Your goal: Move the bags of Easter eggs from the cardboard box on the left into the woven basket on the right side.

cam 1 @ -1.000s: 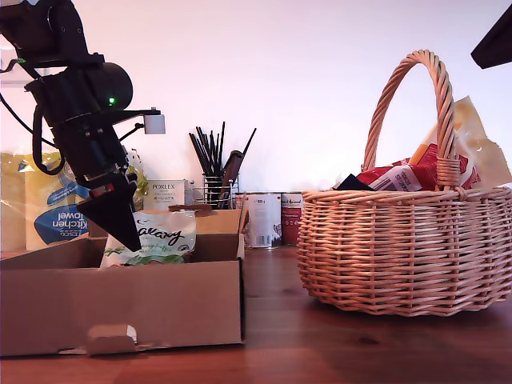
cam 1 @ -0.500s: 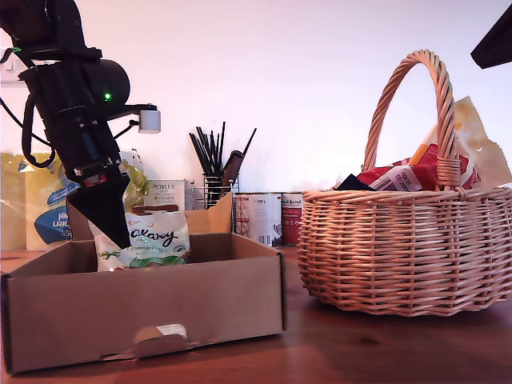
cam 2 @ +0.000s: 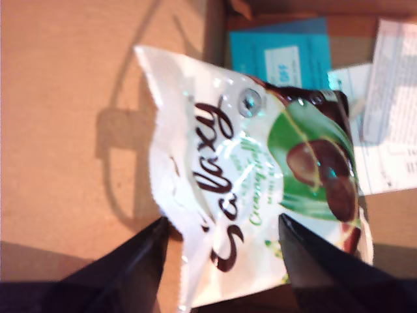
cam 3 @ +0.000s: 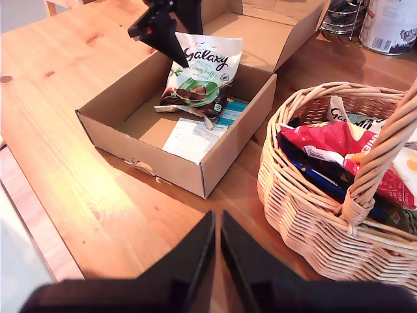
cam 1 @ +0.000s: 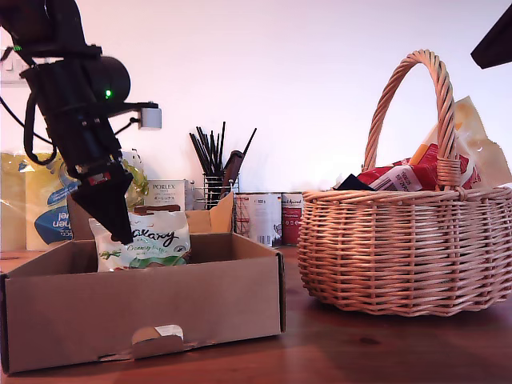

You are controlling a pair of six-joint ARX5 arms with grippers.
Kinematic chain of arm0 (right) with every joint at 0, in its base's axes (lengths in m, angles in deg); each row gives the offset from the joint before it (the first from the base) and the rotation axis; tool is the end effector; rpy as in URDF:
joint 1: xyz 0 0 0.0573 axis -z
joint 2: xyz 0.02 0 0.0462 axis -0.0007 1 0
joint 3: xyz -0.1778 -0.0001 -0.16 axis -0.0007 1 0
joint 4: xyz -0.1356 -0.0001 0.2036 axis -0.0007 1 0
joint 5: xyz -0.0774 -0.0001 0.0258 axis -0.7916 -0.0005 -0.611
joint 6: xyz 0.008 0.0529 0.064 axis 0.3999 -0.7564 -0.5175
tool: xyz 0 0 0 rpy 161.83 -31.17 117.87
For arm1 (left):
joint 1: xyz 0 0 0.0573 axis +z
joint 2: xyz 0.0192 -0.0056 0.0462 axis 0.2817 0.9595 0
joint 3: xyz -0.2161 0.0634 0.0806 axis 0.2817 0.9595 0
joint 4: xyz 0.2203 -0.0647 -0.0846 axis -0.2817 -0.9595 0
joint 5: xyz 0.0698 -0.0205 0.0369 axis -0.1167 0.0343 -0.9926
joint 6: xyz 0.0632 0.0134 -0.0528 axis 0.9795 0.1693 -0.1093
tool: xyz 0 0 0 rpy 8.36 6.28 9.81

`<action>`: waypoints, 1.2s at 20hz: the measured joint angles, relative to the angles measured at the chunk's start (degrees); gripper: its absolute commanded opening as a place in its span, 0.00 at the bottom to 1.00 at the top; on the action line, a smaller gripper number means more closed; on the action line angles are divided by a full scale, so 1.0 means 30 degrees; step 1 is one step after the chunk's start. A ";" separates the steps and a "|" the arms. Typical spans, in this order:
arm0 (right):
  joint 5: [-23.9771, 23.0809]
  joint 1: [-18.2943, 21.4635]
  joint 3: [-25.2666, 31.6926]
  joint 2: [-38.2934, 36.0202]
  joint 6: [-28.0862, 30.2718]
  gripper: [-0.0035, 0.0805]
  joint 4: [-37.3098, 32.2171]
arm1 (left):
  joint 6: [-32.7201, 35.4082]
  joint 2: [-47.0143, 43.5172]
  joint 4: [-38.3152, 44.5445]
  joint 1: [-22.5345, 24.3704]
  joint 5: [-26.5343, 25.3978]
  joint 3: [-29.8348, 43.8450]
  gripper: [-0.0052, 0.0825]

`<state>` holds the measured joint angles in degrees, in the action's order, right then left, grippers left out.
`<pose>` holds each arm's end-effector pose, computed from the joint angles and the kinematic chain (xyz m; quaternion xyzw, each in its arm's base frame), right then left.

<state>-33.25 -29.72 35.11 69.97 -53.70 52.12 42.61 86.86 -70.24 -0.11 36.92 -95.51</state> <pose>0.1278 0.0951 0.2272 -0.0998 0.2232 0.3939 0.8861 0.3584 -0.1198 0.1567 0.3508 0.4349 -0.4071 0.7225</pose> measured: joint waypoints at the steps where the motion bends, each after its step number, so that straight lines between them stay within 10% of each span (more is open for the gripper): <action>1: 0.0000 0.0000 0.0000 0.0000 0.0000 0.03 0.0000 | -0.0058 -0.0168 0.0197 -0.0029 -0.0211 0.0000 0.71; 24: 0.0015 0.0000 0.0000 0.0000 -0.0080 0.03 0.0007 | -0.1603 -0.0590 -0.2783 -0.0255 0.3045 0.0000 0.42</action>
<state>-33.21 -29.72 35.11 69.97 -53.94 52.14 37.81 85.09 -78.59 -0.87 46.06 -95.51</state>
